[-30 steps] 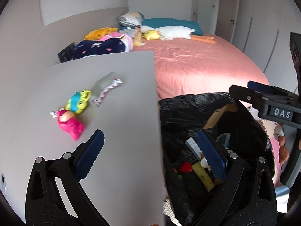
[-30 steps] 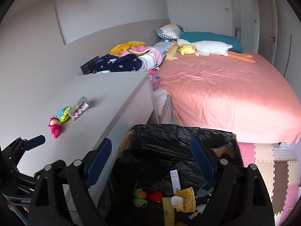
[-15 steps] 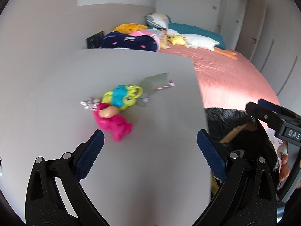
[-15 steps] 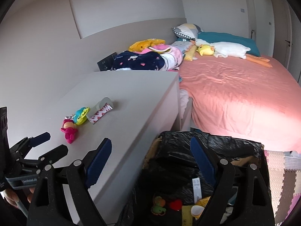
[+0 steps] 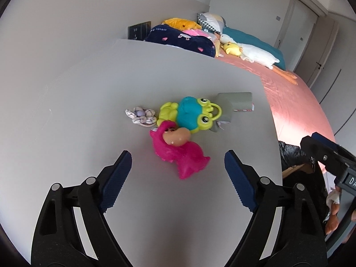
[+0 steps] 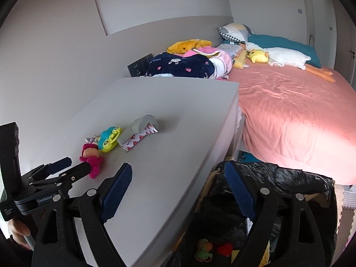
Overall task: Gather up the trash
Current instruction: 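Grasp the pink doll toy with the left tool, then grasp the grey cup-shaped item with the right tool while the left tool holds the doll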
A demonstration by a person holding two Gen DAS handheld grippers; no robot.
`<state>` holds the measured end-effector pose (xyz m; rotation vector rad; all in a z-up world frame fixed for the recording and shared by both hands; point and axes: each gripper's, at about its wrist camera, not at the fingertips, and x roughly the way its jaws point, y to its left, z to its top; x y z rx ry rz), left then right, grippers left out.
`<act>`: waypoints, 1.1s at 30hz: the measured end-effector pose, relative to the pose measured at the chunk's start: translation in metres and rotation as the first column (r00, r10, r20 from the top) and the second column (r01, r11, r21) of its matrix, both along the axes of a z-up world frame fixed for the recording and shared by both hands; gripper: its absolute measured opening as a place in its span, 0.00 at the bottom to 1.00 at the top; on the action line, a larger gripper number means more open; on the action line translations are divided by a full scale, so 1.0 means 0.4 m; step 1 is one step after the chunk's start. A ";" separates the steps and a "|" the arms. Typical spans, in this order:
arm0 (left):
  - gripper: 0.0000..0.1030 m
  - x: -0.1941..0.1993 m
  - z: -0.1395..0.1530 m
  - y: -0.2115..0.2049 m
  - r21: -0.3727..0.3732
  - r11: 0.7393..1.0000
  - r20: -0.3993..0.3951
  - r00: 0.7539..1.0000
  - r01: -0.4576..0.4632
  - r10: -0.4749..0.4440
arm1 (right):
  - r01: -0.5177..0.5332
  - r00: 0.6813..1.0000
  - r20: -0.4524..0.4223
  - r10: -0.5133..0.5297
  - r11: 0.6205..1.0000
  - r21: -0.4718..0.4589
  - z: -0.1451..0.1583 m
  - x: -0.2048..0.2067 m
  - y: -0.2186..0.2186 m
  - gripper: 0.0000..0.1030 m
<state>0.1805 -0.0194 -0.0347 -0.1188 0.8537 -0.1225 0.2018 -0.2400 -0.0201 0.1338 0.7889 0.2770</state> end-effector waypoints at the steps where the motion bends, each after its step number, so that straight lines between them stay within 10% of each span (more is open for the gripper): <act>1: 0.80 0.006 -0.003 0.005 -0.009 1.000 -0.005 1.000 -0.004 0.004 | -0.002 1.000 -0.001 0.002 1.000 0.002 -0.001 0.006 0.006 0.83; 16: 0.48 0.065 -0.038 0.032 -0.086 0.996 -0.054 0.998 0.010 -0.015 | -0.057 0.998 -0.027 0.057 0.998 -0.004 -0.029 0.121 0.111 0.83; 28: 0.48 0.054 -0.039 0.024 -0.100 0.994 -0.043 0.998 0.034 -0.039 | -0.005 0.995 -0.101 0.016 0.994 0.112 -0.064 0.224 0.141 0.82; 33: 0.48 0.054 -0.036 0.025 -0.100 0.994 -0.040 0.998 0.039 -0.043 | 0.005 0.988 -0.153 0.020 0.987 0.159 -0.085 0.248 0.138 0.65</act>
